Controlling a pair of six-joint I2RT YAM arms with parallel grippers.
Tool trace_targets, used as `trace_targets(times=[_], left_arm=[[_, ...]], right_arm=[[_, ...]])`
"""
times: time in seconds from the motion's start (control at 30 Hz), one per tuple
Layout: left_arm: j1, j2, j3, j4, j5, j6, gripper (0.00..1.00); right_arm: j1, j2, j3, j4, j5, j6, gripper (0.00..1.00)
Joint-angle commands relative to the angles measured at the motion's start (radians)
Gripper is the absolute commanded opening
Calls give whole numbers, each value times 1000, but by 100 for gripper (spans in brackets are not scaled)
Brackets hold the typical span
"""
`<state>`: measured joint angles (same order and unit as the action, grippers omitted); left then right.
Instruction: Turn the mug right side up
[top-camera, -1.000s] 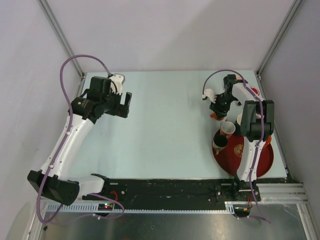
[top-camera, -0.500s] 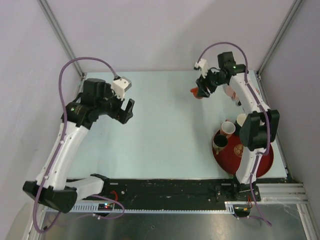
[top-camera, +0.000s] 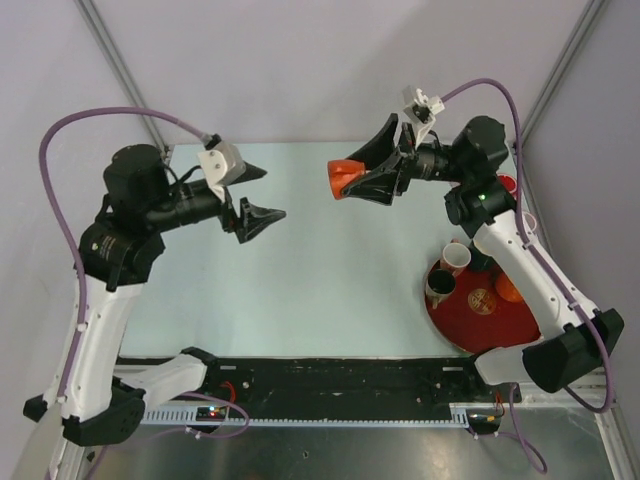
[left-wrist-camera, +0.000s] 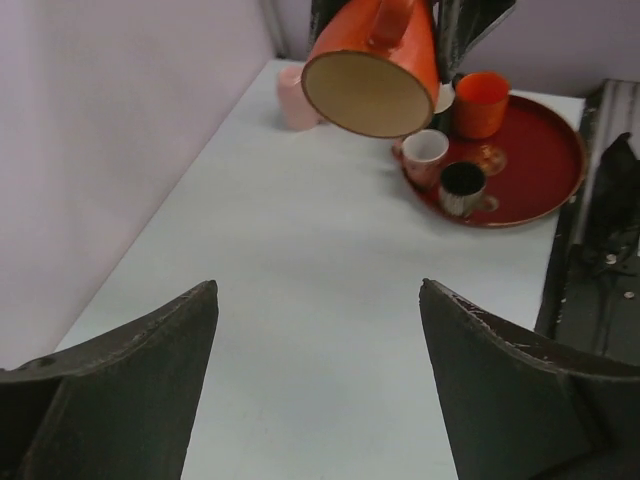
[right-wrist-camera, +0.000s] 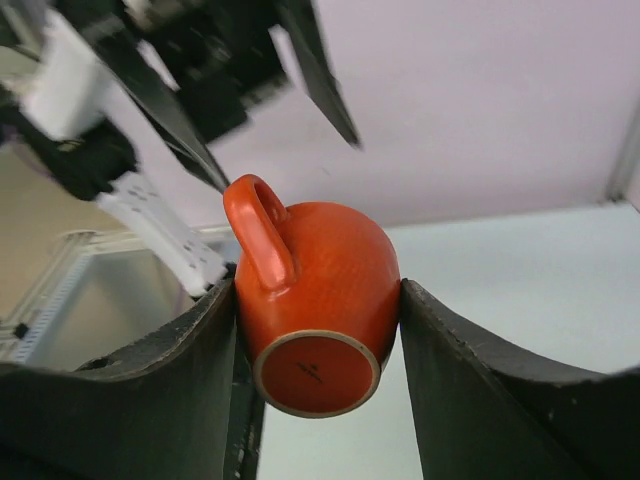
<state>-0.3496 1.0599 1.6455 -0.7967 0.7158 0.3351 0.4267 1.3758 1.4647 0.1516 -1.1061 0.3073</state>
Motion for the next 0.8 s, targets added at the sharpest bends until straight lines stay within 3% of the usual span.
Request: trace_targets(times=[0.0, 0.17, 0.53, 0.77], left_arm=[[-124, -24, 7, 127, -86, -38, 86], [-159, -36, 70, 153, -102, 17, 80], [-245, -35, 100, 160, -13, 13, 72], [-256, 7, 161, 189, -57, -85, 67]], right_arm=[[84, -33, 36, 344, -42, 310, 0], [190, -10, 81, 455, -62, 443, 0], [291, 28, 212, 272, -23, 310, 0], [310, 59, 228, 231, -19, 281, 0]])
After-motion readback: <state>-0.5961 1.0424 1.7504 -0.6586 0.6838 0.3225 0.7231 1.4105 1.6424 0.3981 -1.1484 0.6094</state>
